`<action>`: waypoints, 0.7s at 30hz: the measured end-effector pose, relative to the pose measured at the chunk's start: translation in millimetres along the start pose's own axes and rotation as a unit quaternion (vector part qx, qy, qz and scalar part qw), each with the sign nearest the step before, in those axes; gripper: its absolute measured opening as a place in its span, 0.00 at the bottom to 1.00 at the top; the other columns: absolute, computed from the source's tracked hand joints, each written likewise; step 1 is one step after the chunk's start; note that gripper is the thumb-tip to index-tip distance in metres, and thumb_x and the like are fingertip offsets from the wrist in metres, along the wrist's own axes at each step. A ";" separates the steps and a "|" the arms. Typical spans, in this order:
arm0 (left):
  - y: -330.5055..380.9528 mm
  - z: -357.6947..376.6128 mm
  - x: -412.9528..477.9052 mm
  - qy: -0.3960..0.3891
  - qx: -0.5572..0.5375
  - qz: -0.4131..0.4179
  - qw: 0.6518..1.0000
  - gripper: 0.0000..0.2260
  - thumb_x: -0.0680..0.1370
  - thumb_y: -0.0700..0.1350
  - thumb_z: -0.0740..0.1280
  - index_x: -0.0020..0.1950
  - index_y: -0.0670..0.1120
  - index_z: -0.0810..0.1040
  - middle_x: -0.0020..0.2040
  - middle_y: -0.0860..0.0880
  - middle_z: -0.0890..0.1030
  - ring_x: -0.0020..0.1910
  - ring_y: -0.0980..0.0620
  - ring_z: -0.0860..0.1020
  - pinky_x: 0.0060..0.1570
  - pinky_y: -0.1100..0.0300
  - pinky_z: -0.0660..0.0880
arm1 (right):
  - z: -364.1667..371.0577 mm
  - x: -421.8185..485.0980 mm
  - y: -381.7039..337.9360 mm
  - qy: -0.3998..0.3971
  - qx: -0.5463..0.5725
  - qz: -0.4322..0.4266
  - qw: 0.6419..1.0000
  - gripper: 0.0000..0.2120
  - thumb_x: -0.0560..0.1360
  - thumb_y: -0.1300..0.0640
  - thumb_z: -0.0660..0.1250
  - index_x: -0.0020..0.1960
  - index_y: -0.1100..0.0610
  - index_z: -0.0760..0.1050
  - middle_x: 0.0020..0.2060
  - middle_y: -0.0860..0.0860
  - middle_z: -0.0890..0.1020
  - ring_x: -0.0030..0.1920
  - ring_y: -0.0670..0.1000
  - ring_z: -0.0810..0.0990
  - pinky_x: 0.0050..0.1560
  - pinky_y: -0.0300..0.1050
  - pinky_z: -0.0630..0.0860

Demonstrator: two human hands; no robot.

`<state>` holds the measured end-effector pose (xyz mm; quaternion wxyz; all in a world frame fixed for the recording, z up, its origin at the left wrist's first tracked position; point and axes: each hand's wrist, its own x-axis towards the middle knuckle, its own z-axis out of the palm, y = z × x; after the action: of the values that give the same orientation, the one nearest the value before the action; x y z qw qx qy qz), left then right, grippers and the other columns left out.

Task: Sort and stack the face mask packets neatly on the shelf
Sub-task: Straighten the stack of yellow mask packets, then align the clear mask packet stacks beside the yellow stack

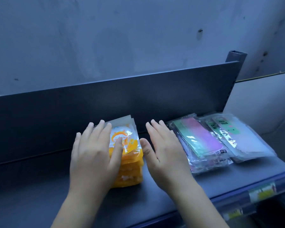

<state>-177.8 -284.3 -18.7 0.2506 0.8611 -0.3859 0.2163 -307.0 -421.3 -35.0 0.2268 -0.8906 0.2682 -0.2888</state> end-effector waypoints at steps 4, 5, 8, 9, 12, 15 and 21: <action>56.9 16.8 -1.5 -0.011 -0.011 0.082 0.996 0.25 0.81 0.55 0.58 0.72 0.44 0.77 0.74 0.45 0.76 0.77 0.42 0.69 0.75 0.40 0.62 | -34.0 -0.2 31.9 -0.044 -0.090 -0.017 0.995 0.40 0.80 0.32 0.38 0.83 0.52 0.61 0.83 0.47 0.61 0.84 0.48 0.50 0.82 0.51 0.51; 72.8 22.4 -4.5 -0.020 -0.007 0.096 0.995 0.25 0.81 0.55 0.58 0.73 0.45 0.77 0.75 0.46 0.75 0.77 0.43 0.68 0.76 0.40 0.62 | -42.6 0.1 42.8 -0.060 -0.110 -0.022 0.992 0.38 0.80 0.33 0.39 0.83 0.52 0.60 0.83 0.47 0.61 0.84 0.49 0.51 0.82 0.51 0.51; 115.2 40.9 -11.9 -0.048 0.017 0.112 0.992 0.25 0.80 0.55 0.59 0.74 0.46 0.75 0.76 0.47 0.73 0.78 0.45 0.67 0.77 0.42 0.61 | -64.5 2.0 79.1 -0.080 -0.142 -0.027 0.986 0.35 0.81 0.36 0.41 0.83 0.52 0.58 0.83 0.48 0.61 0.84 0.50 0.51 0.82 0.51 0.52; 126.6 47.6 -12.8 -0.053 0.030 0.116 0.991 0.25 0.80 0.55 0.60 0.74 0.47 0.75 0.76 0.47 0.73 0.78 0.45 0.67 0.77 0.43 0.60 | -70.8 2.7 90.9 -0.081 -0.149 -0.024 0.985 0.36 0.80 0.36 0.40 0.83 0.52 0.58 0.83 0.48 0.61 0.84 0.51 0.52 0.82 0.52 0.53; 156.2 68.3 -16.8 -0.067 0.041 0.106 0.991 0.25 0.80 0.56 0.59 0.74 0.47 0.76 0.76 0.48 0.74 0.78 0.45 0.67 0.78 0.45 0.60 | -88.7 4.8 120.7 -0.098 -0.154 -0.013 0.983 0.39 0.78 0.37 0.37 0.82 0.54 0.60 0.82 0.49 0.62 0.84 0.51 0.52 0.82 0.52 0.54; 181.4 92.0 -22.9 -0.078 -0.011 0.066 0.995 0.25 0.80 0.57 0.58 0.72 0.46 0.77 0.74 0.48 0.75 0.77 0.44 0.69 0.76 0.44 0.63 | -95.7 5.0 146.3 -0.130 -0.144 0.020 0.981 0.28 0.85 0.43 0.47 0.79 0.55 0.62 0.79 0.50 0.66 0.82 0.55 0.56 0.79 0.51 0.58; 214.6 130.2 -36.3 -0.173 -0.097 -0.012 0.980 0.22 0.82 0.52 0.53 0.73 0.50 0.75 0.76 0.51 0.72 0.76 0.48 0.68 0.71 0.54 0.68 | -84.1 -3.0 177.3 -0.213 -0.147 0.075 0.963 0.27 0.85 0.44 0.47 0.81 0.54 0.56 0.82 0.52 0.57 0.75 0.63 0.64 0.74 0.57 0.64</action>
<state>-342.5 -465.7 -84.1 0.2649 0.8617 -0.4321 0.0221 -424.0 -574.0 -73.9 0.1667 -0.9325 0.3187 -0.0320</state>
